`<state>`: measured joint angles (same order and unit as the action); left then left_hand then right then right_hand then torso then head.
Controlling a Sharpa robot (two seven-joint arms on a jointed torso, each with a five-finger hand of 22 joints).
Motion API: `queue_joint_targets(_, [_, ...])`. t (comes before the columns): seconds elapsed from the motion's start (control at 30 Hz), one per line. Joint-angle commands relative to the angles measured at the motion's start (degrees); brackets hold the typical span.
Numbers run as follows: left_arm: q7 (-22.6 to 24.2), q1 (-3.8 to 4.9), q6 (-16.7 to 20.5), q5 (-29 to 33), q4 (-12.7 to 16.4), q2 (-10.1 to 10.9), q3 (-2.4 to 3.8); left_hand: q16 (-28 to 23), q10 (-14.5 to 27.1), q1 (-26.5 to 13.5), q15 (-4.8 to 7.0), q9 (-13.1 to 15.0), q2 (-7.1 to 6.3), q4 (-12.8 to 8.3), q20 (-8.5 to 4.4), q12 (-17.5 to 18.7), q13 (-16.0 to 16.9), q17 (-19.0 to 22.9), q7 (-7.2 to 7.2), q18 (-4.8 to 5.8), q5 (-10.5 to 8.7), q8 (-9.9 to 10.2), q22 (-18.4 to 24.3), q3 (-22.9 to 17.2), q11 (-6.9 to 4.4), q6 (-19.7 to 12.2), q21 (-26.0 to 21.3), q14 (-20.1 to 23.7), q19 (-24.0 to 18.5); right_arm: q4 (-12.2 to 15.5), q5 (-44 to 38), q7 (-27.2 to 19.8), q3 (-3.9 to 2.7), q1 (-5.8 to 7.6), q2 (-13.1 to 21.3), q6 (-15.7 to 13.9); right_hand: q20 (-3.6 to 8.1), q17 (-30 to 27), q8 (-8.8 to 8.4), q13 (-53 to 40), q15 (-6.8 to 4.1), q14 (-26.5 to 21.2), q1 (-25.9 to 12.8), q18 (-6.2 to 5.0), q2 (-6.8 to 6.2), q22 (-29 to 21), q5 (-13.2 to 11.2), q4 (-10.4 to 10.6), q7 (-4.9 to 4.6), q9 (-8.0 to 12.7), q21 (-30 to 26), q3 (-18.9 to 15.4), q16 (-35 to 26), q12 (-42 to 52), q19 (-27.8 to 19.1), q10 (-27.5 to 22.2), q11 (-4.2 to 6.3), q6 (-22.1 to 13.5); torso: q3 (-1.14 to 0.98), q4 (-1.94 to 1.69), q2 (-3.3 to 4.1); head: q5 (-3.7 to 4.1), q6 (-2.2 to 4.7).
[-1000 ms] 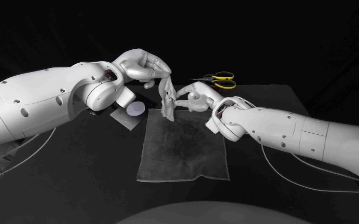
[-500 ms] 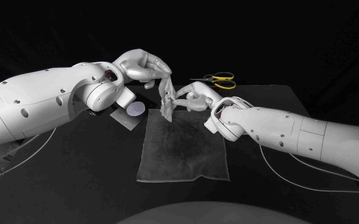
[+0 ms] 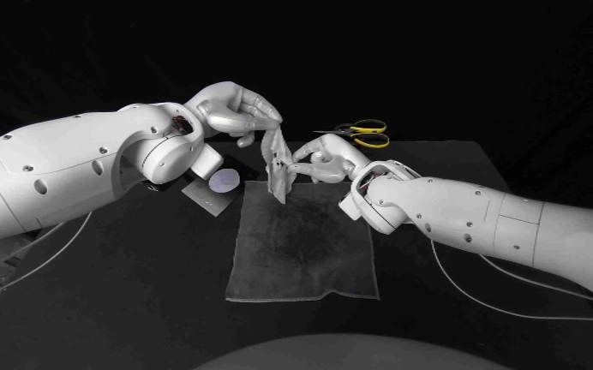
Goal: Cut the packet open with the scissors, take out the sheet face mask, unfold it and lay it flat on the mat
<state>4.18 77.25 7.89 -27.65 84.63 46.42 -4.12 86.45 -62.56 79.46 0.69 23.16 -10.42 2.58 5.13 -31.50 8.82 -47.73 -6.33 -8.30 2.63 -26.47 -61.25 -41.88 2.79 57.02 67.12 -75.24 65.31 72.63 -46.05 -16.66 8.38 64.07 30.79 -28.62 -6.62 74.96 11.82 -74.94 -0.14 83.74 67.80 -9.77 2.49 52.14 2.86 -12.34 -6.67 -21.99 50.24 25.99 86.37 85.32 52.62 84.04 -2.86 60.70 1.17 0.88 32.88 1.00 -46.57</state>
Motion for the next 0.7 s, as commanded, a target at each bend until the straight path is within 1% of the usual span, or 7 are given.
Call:
queue_joint_targets(0.03, [0.24, 0.09, -0.61, 0.39, -0.08, 0.01, 0.08, 0.28, -0.28, -0.17, 0.06, 7.67, 0.59, -0.02, -0.09, 0.08, 0.05, 0.09, -0.31, 0.46, 0.2, -0.12, -0.07, -0.45, 0.03, -0.1, 0.4, -0.44, 0.43, 0.04, 0.5, -1.0, -0.04, 0.0, 0.1, -0.95, 0.47, 2.7, 0.44, -8.96, -0.48, 0.01, 0.02, -0.79, 0.43, 0.1, -0.11, 0.05, 0.15, -0.19, 0.17, -0.48, 0.15, 0.08, -0.03, 2.69, 0.56, 0.38, -0.01, 0.0, -0.01, 0.02, 0.0])
queue_joint_targets(0.27, [0.13, 0.09, -0.54, 0.39, -0.26, 0.18, 0.07, 0.28, -0.28, -0.17, 0.06, 7.67, 0.59, -0.02, -0.09, 0.08, 0.05, 0.09, -0.31, 0.46, 0.2, -0.12, -0.07, -0.45, 0.03, -0.1, 0.4, -0.44, 0.43, 0.12, 1.49, -1.01, -0.05, 0.0, 0.49, -1.62, 0.77, 2.4, 1.01, -8.53, -0.75, -0.11, 0.01, -0.77, 0.05, 0.14, -0.12, -0.21, 0.41, -0.48, 0.18, -0.98, 0.03, -0.27, 0.04, 2.49, 0.83, 0.44, 0.0, -0.04, 0.01, 0.08, 0.1])
queue_joint_targets(0.33, [0.11, 0.09, -0.52, 0.39, -0.29, 0.26, 0.07, 0.28, -0.28, -0.17, 0.06, 7.67, 0.59, -0.02, -0.09, 0.08, 0.05, 0.09, -0.31, 0.46, 0.2, -0.12, -0.07, -0.45, 0.03, -0.1, 0.4, -0.44, 0.43, 0.16, 1.88, -1.05, -0.06, 0.0, 0.66, -1.94, 0.95, 2.27, 1.53, -8.15, -0.92, -0.16, -0.13, -0.74, -0.66, 0.15, -0.12, -0.51, 0.58, -0.72, 0.15, -1.61, -0.04, -0.59, 0.08, 2.3, 1.0, 0.53, 0.0, -0.04, 0.0, 0.07, 0.04])
queue_joint_targets(0.4, [0.09, 0.09, -0.52, 0.39, -0.31, 0.34, 0.07, 0.27, -0.3, -0.21, 0.06, 7.75, 0.58, -0.07, -0.09, 0.09, 0.07, -0.02, -0.31, 0.47, 0.19, -0.1, -0.11, -0.49, 0.02, -0.09, 0.43, -0.48, 0.47, 0.2, 2.32, -1.13, -0.06, 0.01, 0.82, -2.22, 1.05, 2.02, 1.82, -7.9, -0.99, -0.28, -0.42, -0.72, -0.92, 0.14, -0.12, -0.46, 0.65, -0.84, 0.1, -2.04, -0.14, -0.8, 0.09, 2.17, 1.06, 0.54, 0.0, -0.03, 0.0, 0.05, 0.08])
queue_joint_targets(0.7, [-0.03, 0.09, -0.45, 0.38, -0.56, 0.6, 0.07, 0.27, -0.3, -0.21, 0.06, 7.75, 0.58, -0.07, -0.09, 0.09, 0.07, -0.02, -0.31, 0.47, 0.19, -0.1, -0.11, -0.49, 0.02, -0.09, 0.43, -0.48, 0.47, 0.26, 3.6, -1.4, -0.09, 0.01, 1.49, -3.06, 1.23, 1.75, 2.53, -7.31, -1.19, -0.39, -0.72, -0.71, -0.79, 0.09, -0.1, -0.25, 0.99, -1.11, -0.02, -2.62, -0.28, -1.3, 0.16, 1.88, 1.33, 0.65, 0.01, 0.01, -0.01, 0.07, 0.08])
